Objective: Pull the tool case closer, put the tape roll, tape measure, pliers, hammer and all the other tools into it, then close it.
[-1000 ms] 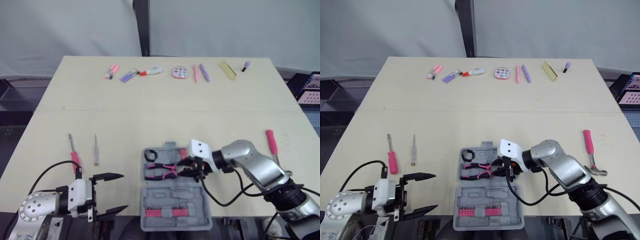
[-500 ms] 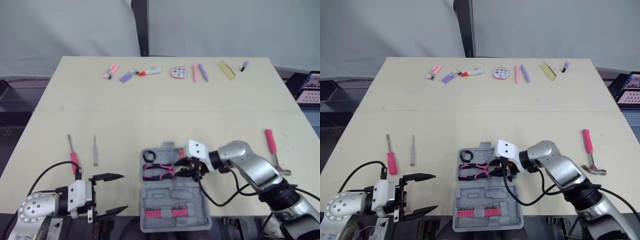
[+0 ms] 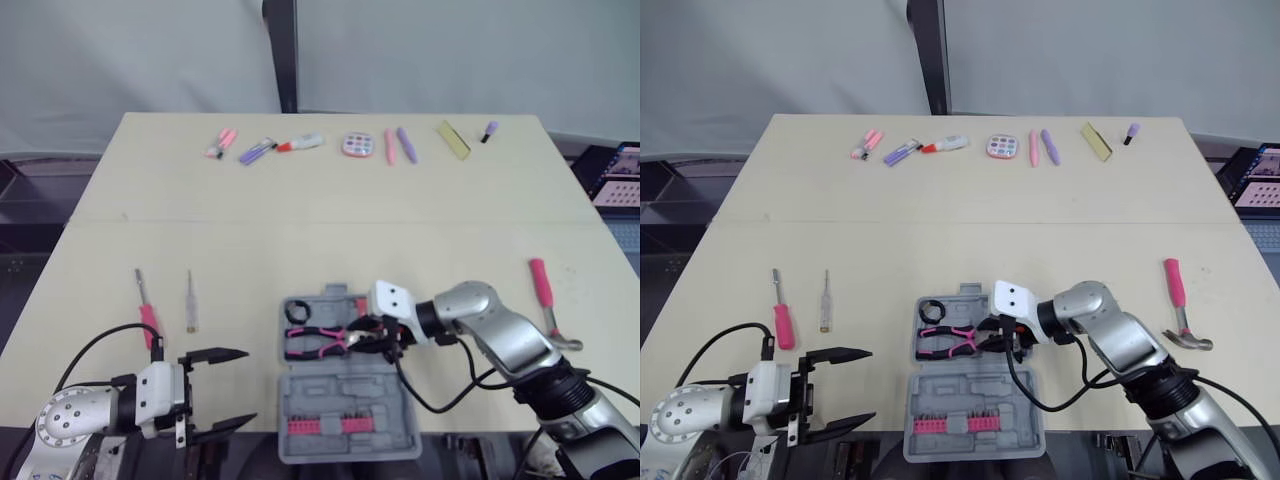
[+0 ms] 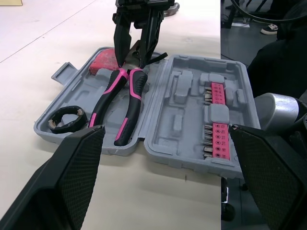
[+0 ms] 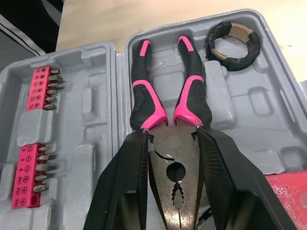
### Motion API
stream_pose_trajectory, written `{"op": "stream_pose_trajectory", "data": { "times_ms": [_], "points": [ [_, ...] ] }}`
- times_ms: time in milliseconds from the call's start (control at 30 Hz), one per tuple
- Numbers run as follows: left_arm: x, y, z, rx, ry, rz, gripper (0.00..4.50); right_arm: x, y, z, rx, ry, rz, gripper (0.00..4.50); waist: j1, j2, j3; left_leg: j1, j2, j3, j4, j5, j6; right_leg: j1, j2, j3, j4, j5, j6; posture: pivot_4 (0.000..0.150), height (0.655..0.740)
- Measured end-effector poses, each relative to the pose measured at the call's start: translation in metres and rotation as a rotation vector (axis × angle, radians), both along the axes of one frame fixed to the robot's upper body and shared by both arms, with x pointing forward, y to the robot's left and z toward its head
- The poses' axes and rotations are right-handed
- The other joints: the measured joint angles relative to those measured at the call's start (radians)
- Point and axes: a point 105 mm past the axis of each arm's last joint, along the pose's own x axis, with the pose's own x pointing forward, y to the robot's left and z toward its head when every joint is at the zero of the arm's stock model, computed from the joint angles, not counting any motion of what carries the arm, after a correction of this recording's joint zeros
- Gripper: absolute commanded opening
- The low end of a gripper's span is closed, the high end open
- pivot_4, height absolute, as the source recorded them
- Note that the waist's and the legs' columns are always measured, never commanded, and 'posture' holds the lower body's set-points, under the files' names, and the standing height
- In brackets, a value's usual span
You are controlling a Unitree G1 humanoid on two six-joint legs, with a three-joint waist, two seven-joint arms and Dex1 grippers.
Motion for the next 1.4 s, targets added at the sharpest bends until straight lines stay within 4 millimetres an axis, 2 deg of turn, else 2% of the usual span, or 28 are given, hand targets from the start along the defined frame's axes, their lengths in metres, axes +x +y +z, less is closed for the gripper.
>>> {"op": "stream_pose_trajectory", "data": {
  "times_ms": [133, 233, 300, 400, 633, 1000, 1400],
  "points": [
    [0.000, 0.000, 0.000, 0.000, 0.001, 0.000, 4.50, 0.000, 0.001, 0.001, 0.001, -0.012, 0.006, 4.45, 0.000, 0.000, 0.000, 0.000, 0.000, 0.000, 0.000, 0.000, 0.000, 0.000, 0.000, 0.000, 0.000, 0.000, 0.000, 0.150, 0.7134],
    [0.000, -0.001, -0.001, -0.001, 0.002, -0.003, 4.50, -0.001, -0.001, 0.003, 0.012, -0.004, -0.011, 4.45, 0.000, 0.000, 0.000, 0.000, 0.000, 0.000, 0.000, 0.000, 0.000, 0.000, 0.000, 0.000, 0.000, 0.000, 0.000, 0.150, 0.7134],
    [0.000, -0.002, -0.001, -0.002, 0.003, -0.004, 4.50, -0.001, -0.002, 0.012, 0.041, -0.020, -0.042, 4.45, 0.001, 0.000, 0.000, 0.000, 0.000, 0.000, 0.000, 0.000, 0.000, 0.000, 0.000, 0.000, 0.000, 0.000, 0.000, 0.150, 0.7134],
    [0.000, -0.002, -0.001, -0.002, 0.002, -0.006, 4.50, 0.000, -0.002, 0.020, 0.096, -0.042, -0.109, 3.56, 0.001, 0.000, 0.000, 0.000, 0.000, 0.000, 0.000, 0.000, 0.000, 0.000, 0.000, 0.000, 0.000, 0.000, 0.000, 0.150, 0.7134],
    [0.003, -0.007, 0.001, -0.006, -0.010, -0.028, 4.50, -0.013, 0.002, 0.003, 0.169, 0.009, -0.196, 0.09, 0.001, 0.000, 0.000, 0.000, 0.000, 0.000, 0.000, 0.000, 0.000, 0.001, 0.000, 0.000, 0.001, 0.000, 0.000, 0.150, 0.7134],
    [0.006, -0.011, 0.000, -0.012, -0.007, -0.045, 4.50, -0.016, 0.014, -0.006, 0.211, 0.039, -0.218, 0.01, 0.000, 0.000, 0.000, 0.001, 0.000, 0.000, -0.001, 0.000, 0.000, 0.000, 0.000, 0.000, 0.000, 0.000, 0.000, 0.150, 0.7134],
    [0.007, -0.009, -0.003, -0.009, 0.003, -0.037, 4.50, -0.016, 0.015, -0.025, 0.191, 0.073, -0.227, 0.01, 0.000, 0.000, 0.000, 0.002, 0.000, 0.000, -0.001, 0.000, 0.000, 0.000, 0.000, 0.000, 0.000, 0.000, 0.000, 0.150, 0.7134]
  ]
}}
